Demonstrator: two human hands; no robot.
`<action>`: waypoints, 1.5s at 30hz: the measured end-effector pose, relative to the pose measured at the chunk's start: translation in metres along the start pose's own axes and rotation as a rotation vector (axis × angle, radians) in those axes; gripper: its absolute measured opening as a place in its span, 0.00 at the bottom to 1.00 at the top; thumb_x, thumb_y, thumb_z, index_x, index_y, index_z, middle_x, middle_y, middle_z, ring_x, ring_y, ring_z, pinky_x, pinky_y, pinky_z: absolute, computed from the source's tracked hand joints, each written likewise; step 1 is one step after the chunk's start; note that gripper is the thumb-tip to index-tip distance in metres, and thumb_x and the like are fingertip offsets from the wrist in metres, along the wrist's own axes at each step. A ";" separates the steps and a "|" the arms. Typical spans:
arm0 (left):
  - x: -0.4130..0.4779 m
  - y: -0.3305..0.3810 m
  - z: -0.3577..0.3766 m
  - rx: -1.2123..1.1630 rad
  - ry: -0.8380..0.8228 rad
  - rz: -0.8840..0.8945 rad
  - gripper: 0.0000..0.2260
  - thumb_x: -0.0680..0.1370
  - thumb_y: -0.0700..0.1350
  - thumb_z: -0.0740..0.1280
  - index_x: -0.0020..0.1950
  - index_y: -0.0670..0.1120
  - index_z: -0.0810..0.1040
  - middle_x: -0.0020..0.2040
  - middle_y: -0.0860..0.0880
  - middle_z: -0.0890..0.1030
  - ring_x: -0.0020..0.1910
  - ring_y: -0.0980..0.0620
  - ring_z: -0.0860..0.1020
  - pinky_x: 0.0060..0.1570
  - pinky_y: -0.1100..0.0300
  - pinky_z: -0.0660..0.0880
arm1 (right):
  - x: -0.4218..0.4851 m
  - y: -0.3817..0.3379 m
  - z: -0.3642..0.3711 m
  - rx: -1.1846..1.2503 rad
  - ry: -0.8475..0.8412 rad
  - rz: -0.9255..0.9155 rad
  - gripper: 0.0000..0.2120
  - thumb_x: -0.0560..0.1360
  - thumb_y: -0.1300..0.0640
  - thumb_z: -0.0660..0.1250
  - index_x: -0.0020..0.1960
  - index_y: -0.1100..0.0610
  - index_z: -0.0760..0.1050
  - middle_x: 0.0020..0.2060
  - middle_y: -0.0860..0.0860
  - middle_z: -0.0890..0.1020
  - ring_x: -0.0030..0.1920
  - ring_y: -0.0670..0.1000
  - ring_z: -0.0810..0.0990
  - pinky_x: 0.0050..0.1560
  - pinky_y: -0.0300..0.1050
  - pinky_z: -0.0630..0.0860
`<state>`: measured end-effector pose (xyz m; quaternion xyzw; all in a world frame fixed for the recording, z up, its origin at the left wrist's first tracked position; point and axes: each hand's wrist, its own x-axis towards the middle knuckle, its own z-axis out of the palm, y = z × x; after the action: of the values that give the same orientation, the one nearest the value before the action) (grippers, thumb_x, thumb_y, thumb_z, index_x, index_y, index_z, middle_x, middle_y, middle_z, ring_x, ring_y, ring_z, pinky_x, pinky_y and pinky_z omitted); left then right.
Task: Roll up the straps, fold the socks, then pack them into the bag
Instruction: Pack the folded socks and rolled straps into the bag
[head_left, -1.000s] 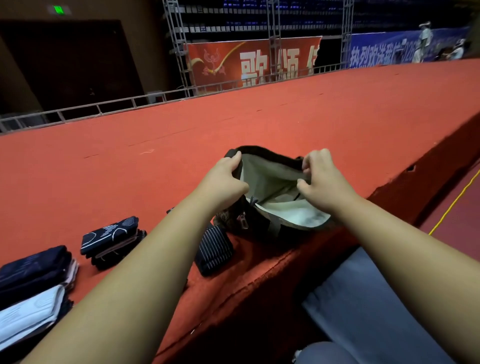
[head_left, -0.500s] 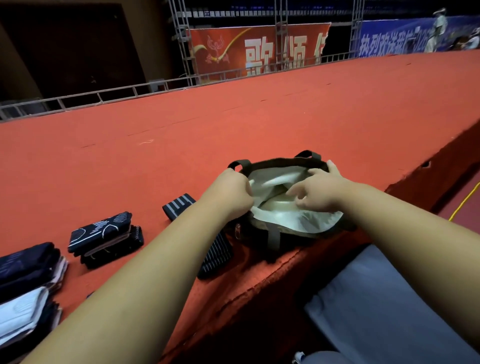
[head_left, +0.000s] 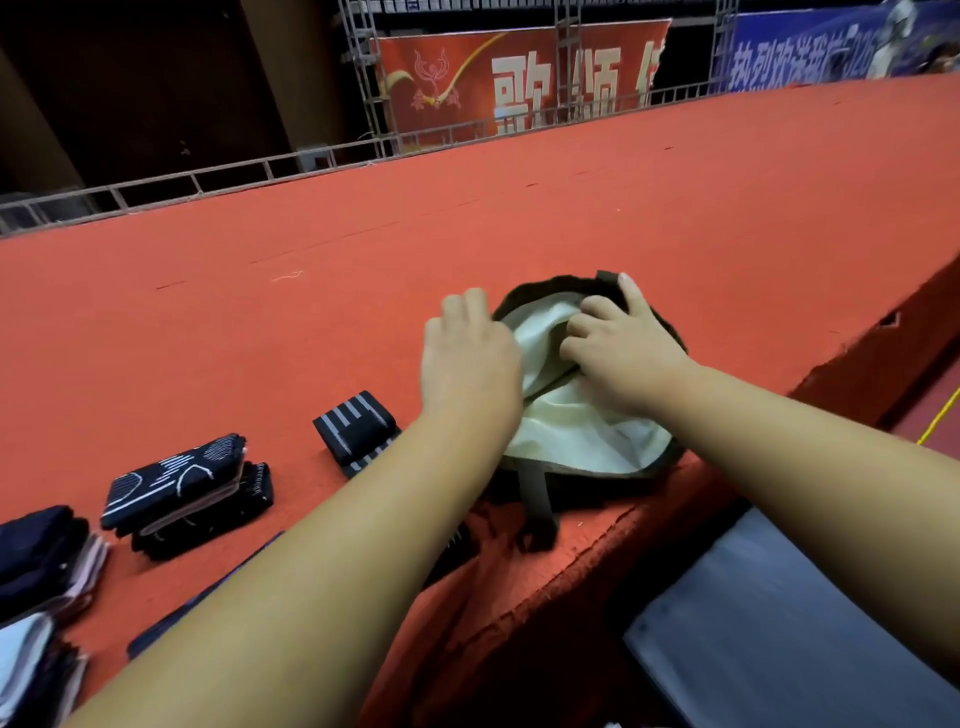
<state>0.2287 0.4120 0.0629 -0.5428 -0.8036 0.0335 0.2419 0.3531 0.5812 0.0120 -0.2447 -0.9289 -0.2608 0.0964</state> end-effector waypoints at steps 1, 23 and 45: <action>0.000 0.008 0.003 -0.022 0.072 0.138 0.09 0.77 0.41 0.66 0.57 0.48 0.77 0.62 0.44 0.69 0.61 0.42 0.69 0.51 0.52 0.67 | -0.001 -0.004 0.006 0.010 -0.014 -0.015 0.13 0.78 0.53 0.62 0.56 0.48 0.84 0.57 0.47 0.79 0.73 0.57 0.69 0.79 0.75 0.41; 0.068 0.005 0.049 -0.195 -0.595 0.166 0.13 0.73 0.54 0.79 0.49 0.48 0.82 0.47 0.49 0.81 0.45 0.47 0.80 0.43 0.53 0.77 | -0.008 0.004 -0.012 0.089 0.000 -0.189 0.14 0.75 0.49 0.58 0.44 0.46 0.83 0.45 0.43 0.80 0.49 0.55 0.77 0.46 0.50 0.68; 0.000 -0.050 -0.005 -0.538 -0.514 0.179 0.13 0.81 0.56 0.70 0.65 0.55 0.83 0.59 0.58 0.85 0.59 0.54 0.82 0.60 0.57 0.77 | 0.014 -0.031 -0.035 0.382 -0.642 0.053 0.09 0.80 0.57 0.63 0.57 0.52 0.79 0.53 0.51 0.83 0.53 0.56 0.80 0.52 0.47 0.76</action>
<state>0.1882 0.3907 0.0834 -0.6287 -0.7676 -0.0225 -0.1226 0.3266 0.5448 0.0327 -0.3157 -0.9370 0.0098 -0.1490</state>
